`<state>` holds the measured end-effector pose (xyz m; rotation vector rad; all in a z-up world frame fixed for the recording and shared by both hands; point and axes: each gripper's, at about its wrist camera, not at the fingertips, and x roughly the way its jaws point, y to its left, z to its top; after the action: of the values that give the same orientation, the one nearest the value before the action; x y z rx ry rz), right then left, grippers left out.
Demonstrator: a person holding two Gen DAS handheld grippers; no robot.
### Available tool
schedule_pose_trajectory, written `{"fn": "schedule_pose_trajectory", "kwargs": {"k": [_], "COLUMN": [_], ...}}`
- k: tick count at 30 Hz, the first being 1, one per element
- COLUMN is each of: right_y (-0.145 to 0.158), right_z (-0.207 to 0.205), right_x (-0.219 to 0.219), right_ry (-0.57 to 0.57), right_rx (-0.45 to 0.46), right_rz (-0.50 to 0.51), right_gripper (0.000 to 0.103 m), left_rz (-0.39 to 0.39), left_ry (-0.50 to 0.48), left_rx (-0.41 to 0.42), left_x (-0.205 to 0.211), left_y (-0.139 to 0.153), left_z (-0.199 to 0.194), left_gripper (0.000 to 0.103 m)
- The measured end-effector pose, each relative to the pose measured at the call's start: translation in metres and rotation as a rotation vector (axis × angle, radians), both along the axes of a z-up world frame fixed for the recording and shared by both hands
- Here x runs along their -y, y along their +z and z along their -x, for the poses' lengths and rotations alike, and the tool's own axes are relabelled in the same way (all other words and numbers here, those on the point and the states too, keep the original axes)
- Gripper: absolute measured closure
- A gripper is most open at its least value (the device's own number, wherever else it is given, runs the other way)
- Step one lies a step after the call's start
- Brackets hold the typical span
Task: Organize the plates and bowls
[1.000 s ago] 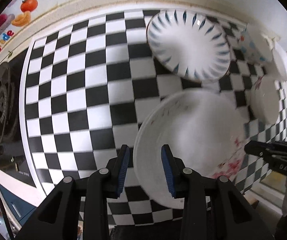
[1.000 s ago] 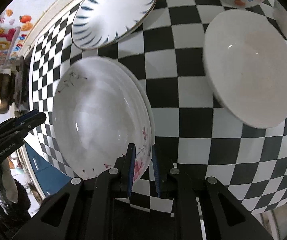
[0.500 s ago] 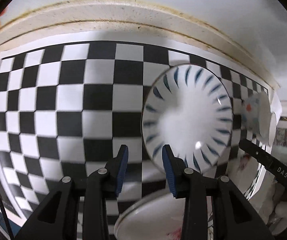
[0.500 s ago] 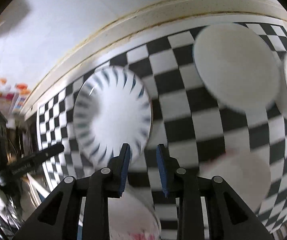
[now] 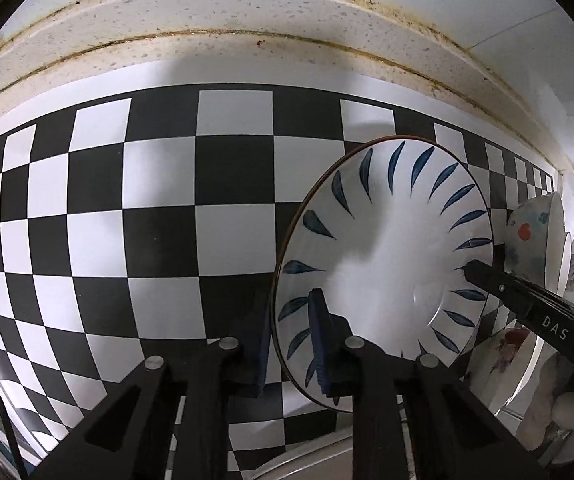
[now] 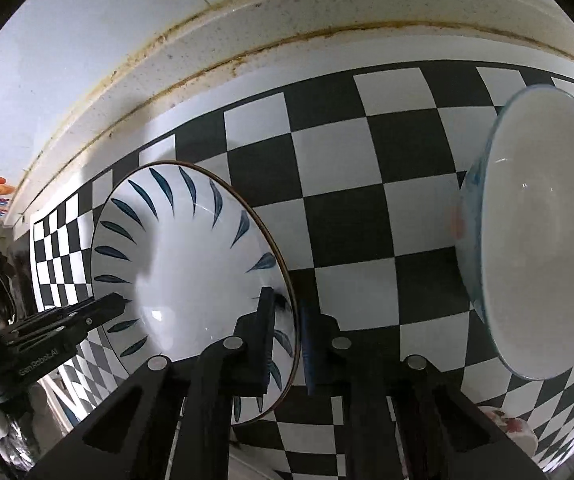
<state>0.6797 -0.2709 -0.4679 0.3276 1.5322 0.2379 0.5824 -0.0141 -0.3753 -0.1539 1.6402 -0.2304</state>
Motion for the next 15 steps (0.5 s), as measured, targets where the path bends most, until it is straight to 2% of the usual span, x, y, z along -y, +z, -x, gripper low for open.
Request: {"fn": "schedule_pose_trajectory", "kwargs": {"k": [7, 15], "right_y": [0.014, 0.059], "right_z": [0.01, 0.037], "right_x": [-0.005, -0.004], "right_ry": [0.02, 0.046], "right_rx": [0.047, 0.118], "right_rz": [-0.011, -0.046], "right_gripper": [0.093, 0.093], "left_rz": [-0.016, -0.013], "left_ry": [0.007, -0.004], "left_rx": [0.045, 0.148], "left_x": [-0.001, -0.007], "left_y": [0.019, 0.075], "left_z": [0.009, 0.04], "left_gripper": [0.088, 0.088]}}
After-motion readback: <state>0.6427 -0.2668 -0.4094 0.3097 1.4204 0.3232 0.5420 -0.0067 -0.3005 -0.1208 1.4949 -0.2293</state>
